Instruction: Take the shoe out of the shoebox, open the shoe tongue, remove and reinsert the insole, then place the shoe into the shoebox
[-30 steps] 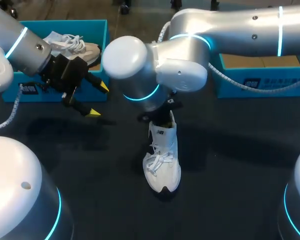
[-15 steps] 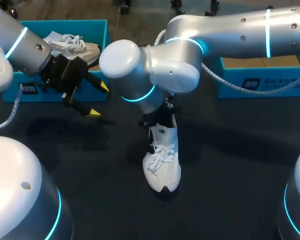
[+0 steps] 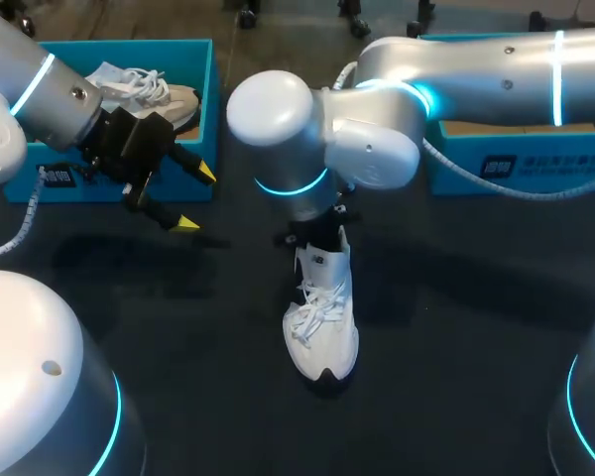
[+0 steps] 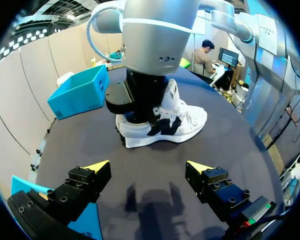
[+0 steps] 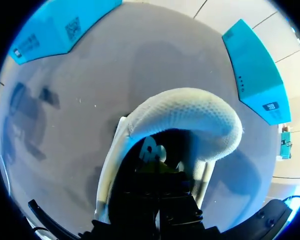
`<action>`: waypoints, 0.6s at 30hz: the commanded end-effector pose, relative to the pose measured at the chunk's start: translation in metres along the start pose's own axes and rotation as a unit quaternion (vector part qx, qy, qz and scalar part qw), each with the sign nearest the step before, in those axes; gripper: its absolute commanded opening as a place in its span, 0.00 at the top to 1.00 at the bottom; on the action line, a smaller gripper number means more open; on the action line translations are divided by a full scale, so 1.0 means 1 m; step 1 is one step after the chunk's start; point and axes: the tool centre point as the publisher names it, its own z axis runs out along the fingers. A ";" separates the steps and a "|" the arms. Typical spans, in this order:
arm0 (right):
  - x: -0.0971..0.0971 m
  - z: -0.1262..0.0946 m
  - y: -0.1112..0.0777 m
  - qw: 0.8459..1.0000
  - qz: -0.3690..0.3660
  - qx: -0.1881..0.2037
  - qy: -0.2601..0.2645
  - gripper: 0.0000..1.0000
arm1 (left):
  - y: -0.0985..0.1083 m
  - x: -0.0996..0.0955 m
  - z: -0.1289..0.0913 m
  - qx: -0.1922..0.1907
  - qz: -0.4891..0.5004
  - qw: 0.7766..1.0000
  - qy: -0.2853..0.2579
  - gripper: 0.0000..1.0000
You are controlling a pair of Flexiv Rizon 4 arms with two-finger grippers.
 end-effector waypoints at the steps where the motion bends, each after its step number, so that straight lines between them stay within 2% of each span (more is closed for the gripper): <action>1: -0.004 -0.009 0.004 1.000 0.000 -0.017 -0.009 1.00 | 0.000 0.001 0.000 -0.001 0.000 1.000 0.000 0.00; 7: -0.006 -0.018 0.019 0.999 -0.014 -0.036 -0.009 1.00 | 0.000 0.001 0.000 -0.001 0.000 1.000 0.000 0.00; 13: 0.002 -0.003 0.028 0.999 -0.019 -0.044 0.007 1.00 | 0.000 0.001 0.000 -0.001 0.000 1.000 0.000 0.00; 18: 0.006 0.013 0.027 0.999 -0.019 -0.029 0.024 1.00 | 0.000 0.001 0.000 -0.001 0.000 1.000 0.000 0.00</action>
